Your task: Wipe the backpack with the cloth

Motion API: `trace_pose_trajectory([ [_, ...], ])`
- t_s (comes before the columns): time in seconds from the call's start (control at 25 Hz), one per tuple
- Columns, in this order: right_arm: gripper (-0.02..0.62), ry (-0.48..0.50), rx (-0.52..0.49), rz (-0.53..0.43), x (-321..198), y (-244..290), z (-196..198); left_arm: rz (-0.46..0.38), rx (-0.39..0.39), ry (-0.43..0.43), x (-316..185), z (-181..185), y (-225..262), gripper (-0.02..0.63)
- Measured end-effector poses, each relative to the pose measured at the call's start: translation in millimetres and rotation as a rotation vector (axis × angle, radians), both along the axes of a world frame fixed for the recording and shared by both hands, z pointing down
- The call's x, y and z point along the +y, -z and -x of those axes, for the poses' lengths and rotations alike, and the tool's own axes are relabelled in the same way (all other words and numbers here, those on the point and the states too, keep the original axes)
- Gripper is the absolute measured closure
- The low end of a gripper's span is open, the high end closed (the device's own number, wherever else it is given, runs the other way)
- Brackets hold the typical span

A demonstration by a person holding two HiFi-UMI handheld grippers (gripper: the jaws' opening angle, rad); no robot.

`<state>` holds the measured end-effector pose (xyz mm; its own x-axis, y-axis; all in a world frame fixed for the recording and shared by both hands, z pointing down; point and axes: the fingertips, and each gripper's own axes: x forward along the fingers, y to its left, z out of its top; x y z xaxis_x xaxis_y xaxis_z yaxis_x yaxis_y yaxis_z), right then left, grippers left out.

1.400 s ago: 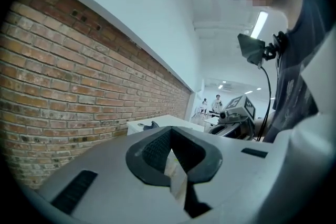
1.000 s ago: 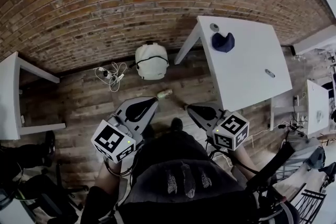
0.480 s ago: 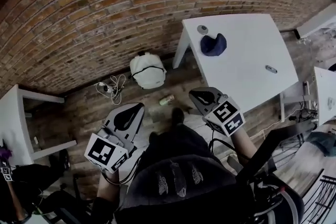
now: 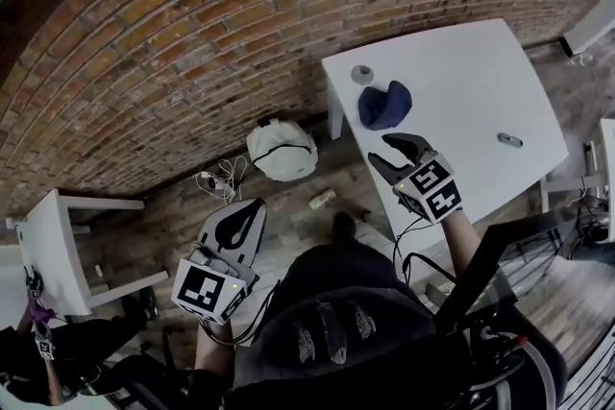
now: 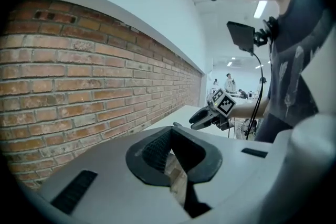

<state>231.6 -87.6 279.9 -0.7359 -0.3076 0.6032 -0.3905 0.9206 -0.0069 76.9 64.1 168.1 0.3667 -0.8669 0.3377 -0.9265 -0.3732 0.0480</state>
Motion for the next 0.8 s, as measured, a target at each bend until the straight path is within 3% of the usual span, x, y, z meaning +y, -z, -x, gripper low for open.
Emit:
trace_pose_trajectory([
  [0.12,0.337,-0.034,0.056,0.006,-37.4,-23.2,-5.9,0.031,-0.017,0.034,-10.2,-7.9,1.3,0.609],
  [0.28,0.304,-0.121,0.115,-0.01,-94.2,-57.7,-14.8,0.061,-0.054,0.071,-20.5,-13.3,-0.7,0.609],
  [0.4,0.304,-0.158,0.181,-0.035,-131.9,-85.6,-24.2,0.061,-0.096,0.097,-27.0,-14.0,-0.4,0.609],
  [0.56,0.304,-0.141,0.302,0.028,-141.3,-128.9,-30.5,0.098,-0.104,0.159,-18.6,2.8,-5.6,0.608],
  [0.72,0.311,-0.11,0.296,0.038,-142.0,-138.8,-16.4,0.11,-0.078,0.227,-12.2,20.4,-6.2,0.609],
  [0.8,0.43,-0.073,0.296,0.049,-138.6,-141.0,-13.7,0.121,-0.069,0.238,-14.1,20.8,-12.2,0.609],
])
